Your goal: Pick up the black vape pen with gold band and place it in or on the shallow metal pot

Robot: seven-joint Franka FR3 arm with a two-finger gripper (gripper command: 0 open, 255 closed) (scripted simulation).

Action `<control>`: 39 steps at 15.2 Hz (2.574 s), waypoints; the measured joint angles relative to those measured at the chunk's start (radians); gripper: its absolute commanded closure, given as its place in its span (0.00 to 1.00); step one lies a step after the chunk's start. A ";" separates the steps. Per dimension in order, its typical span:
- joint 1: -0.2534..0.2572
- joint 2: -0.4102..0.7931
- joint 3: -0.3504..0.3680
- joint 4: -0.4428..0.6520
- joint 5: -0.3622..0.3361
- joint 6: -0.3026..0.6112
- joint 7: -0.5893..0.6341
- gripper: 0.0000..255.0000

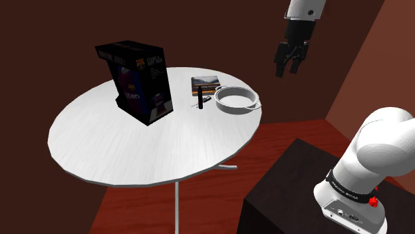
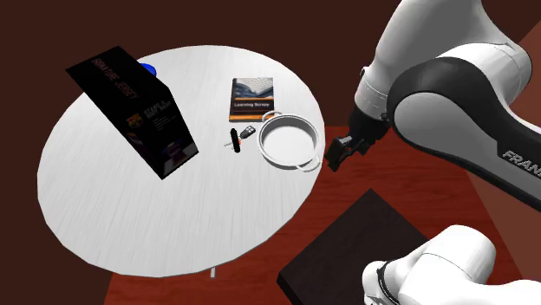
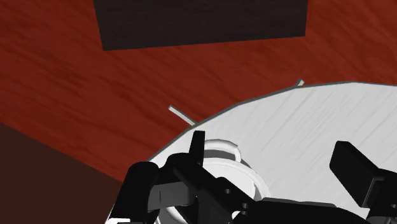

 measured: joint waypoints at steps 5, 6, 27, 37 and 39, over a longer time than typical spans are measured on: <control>0.011 0.095 0.027 0.032 0.004 0.078 0.017 0.00; 0.013 0.117 0.035 0.027 0.004 0.108 0.021 0.00; 0.068 0.874 0.184 0.556 -0.134 0.422 0.210 0.00; 0.080 0.980 0.186 0.589 -0.167 0.499 0.235 0.00; 0.080 0.986 0.186 0.590 -0.168 0.504 0.235 0.00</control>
